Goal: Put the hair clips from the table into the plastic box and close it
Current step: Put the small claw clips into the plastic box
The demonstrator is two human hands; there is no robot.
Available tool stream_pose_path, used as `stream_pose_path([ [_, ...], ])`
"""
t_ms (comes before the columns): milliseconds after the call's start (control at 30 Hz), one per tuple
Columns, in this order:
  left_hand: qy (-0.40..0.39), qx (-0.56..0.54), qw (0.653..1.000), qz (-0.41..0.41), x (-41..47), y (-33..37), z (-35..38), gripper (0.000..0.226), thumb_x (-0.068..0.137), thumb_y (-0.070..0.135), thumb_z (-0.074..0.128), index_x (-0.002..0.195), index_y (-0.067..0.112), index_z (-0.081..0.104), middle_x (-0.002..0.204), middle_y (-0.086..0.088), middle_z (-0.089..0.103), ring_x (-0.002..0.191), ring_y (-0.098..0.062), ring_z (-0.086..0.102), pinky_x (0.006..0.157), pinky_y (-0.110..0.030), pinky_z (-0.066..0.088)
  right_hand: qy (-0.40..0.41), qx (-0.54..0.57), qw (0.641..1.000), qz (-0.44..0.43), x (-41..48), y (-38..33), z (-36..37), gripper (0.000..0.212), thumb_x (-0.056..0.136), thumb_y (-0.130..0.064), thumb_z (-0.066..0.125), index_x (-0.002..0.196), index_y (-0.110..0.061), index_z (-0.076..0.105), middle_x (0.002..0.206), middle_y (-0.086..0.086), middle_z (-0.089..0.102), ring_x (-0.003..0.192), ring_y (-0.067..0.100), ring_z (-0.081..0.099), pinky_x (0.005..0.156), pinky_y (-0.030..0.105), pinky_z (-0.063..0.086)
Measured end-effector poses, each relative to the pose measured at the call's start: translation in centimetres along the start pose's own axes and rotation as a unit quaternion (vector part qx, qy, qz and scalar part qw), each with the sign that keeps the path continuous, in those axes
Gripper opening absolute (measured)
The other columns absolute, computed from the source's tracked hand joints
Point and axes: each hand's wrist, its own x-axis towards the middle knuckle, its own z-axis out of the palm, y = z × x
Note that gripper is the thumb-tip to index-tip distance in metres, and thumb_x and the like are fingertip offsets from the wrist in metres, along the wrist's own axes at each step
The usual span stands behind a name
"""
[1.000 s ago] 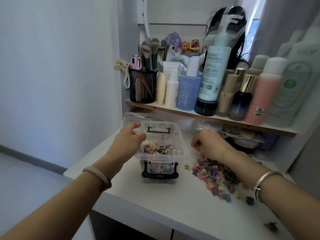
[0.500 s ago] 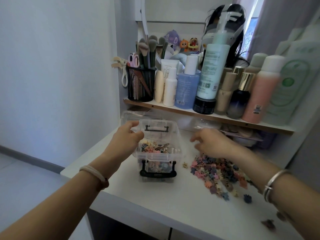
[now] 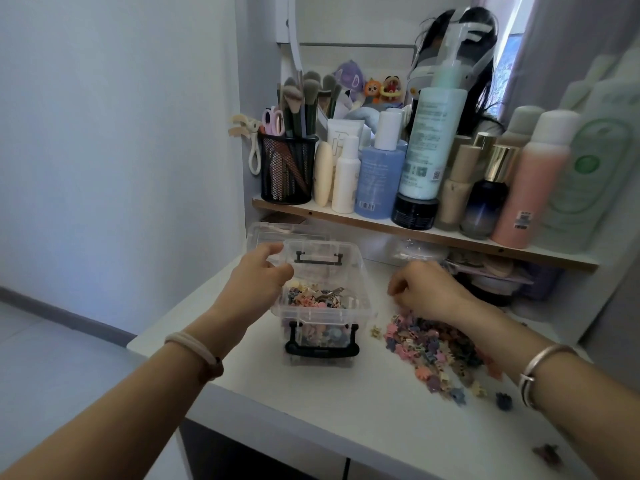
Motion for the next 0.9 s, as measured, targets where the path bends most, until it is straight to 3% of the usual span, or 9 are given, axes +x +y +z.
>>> stream_pose_path([
  [133,0.003,0.002,1.000,0.000,0.1,-0.2,0.0,0.047,0.093,0.011,0.045,0.140,0.014,0.037,0.123,-0.025,0.054,0.112,-0.040,0.053,0.095,-0.041,0.042,0.140,0.210,0.967,-0.035,-0.2,-2.7,-2.5,0.011,0.083,-0.016,0.067,0.093,-0.017,0.070,0.084,-0.008,0.064,0.081,0.006,0.056,0.075,0.015,0.040],
  [233,-0.001,0.006,1.000,-0.001,0.1,-0.2,0.0,0.047,0.093,0.011,0.045,0.140,0.014,0.037,0.120,-0.023,0.055,0.107,-0.039,0.055,0.092,-0.040,0.043,0.083,0.334,0.934,-0.090,-0.7,-4.5,-4.0,0.006,0.081,-0.022,0.068,0.086,-0.025,0.066,0.083,-0.016,0.063,0.082,-0.003,0.058,0.076,0.011,0.043],
  [300,-0.003,0.007,1.000,0.000,0.1,-0.2,0.0,0.047,0.093,0.011,0.045,0.140,0.014,0.037,0.122,-0.023,0.055,0.111,-0.039,0.054,0.091,-0.040,0.043,0.075,0.304,0.946,-0.083,-0.6,-4.2,-4.1,0.006,0.084,-0.022,0.065,0.088,-0.025,0.066,0.085,-0.016,0.063,0.083,-0.001,0.057,0.076,0.013,0.042],
  [367,-0.003,-0.001,1.000,0.002,0.2,-0.2,0.0,0.047,0.093,0.011,0.045,0.139,0.014,0.037,0.114,-0.020,0.056,0.101,-0.036,0.056,0.085,-0.036,0.042,0.079,0.216,0.973,-0.036,-0.5,-2.8,-3.3,0.012,0.087,-0.017,0.062,0.097,-0.020,0.068,0.094,-0.008,0.065,0.088,0.005,0.056,0.078,0.018,0.040],
  [467,-0.006,-0.013,1.000,0.004,0.3,-0.3,0.1,0.046,0.093,0.010,0.045,0.139,0.014,0.037,0.104,-0.013,0.054,0.089,-0.025,0.052,0.079,-0.032,0.040,-0.016,0.038,0.999,0.008,-0.7,-0.4,-1.1,0.028,0.089,-0.014,0.056,0.116,-0.016,0.063,0.119,0.003,0.062,0.107,0.014,0.056,0.086,0.021,0.040],
  [533,-0.006,-0.015,1.000,0.006,0.4,-0.3,0.2,0.046,0.093,0.010,0.045,0.139,0.013,0.037,0.109,-0.016,0.055,0.090,-0.027,0.053,0.080,-0.033,0.041,-0.066,-0.020,0.997,0.022,-0.9,0.5,-0.1,0.030,0.090,-0.017,0.053,0.119,-0.016,0.060,0.127,0.008,0.056,0.117,0.021,0.053,0.092,0.025,0.041],
  [667,-0.004,-0.014,1.000,0.008,0.4,-0.5,0.2,0.046,0.093,0.011,0.045,0.139,0.014,0.038,0.116,-0.020,0.056,0.094,-0.033,0.055,0.082,-0.035,0.042,-0.071,-0.026,0.997,0.014,-0.7,0.6,0.3,0.025,0.088,-0.007,0.051,0.105,-0.014,0.069,0.117,0.007,0.064,0.119,0.021,0.051,0.096,0.031,0.045],
  [733,-0.004,-0.010,1.000,0.008,0.4,-0.5,0.1,0.046,0.093,0.011,0.045,0.139,0.015,0.038,0.121,-0.022,0.055,0.108,-0.040,0.055,0.087,-0.038,0.044,-0.075,-0.026,0.997,0.005,-0.6,0.3,0.3,0.025,0.086,-0.003,0.052,0.099,-0.013,0.071,0.113,0.006,0.066,0.122,0.021,0.048,0.098,0.032,0.044],
  [900,-0.005,-0.010,1.000,0.006,0.4,-0.4,0.2,0.045,0.093,0.011,0.044,0.138,0.015,0.038,0.124,-0.022,0.055,0.112,-0.039,0.055,0.080,-0.033,0.041,-0.066,-0.006,0.998,0.005,-0.4,0.3,0.2,0.021,0.085,-0.002,0.056,0.097,-0.011,0.072,0.107,0.005,0.069,0.102,0.015,0.058,0.085,0.024,0.047],
])
